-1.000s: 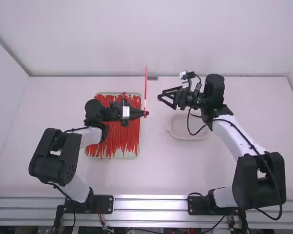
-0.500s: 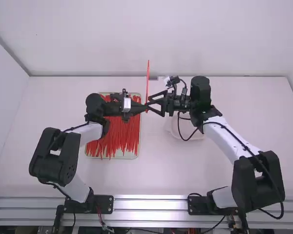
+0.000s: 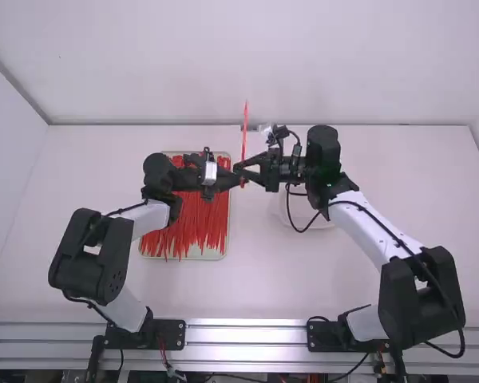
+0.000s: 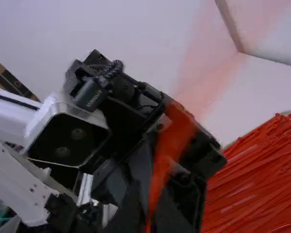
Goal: Fasten the cable tie
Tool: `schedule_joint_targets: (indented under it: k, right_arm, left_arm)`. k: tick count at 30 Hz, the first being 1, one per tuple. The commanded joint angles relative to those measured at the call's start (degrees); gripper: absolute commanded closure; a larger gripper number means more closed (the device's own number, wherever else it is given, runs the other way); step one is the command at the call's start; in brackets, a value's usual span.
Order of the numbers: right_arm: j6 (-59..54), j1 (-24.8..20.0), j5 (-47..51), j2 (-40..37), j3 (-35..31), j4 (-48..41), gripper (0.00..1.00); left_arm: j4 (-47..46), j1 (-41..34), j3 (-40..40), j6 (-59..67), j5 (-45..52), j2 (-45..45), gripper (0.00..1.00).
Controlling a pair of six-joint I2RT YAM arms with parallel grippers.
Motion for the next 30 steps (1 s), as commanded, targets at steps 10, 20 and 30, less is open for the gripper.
schedule_joint_targets:
  k: [10,20,30]
  right_arm:
    - [-0.98,-5.46,-1.57,-1.03,1.27,-0.96,1.0]
    - [-13.84,-13.73,7.02,-1.03,1.27,-19.28,1.0]
    - [-18.23,-13.07,35.01,-1.03,-0.24,-33.16,1.0]
  left_arm:
    - [-0.2,-0.96,1.27,-4.83,-2.14,0.26,0.01]
    - [-16.92,3.5,1.29,1.05,-4.09,0.26,0.01]
    - [-44.48,8.46,1.27,12.5,-13.64,0.26,0.01]
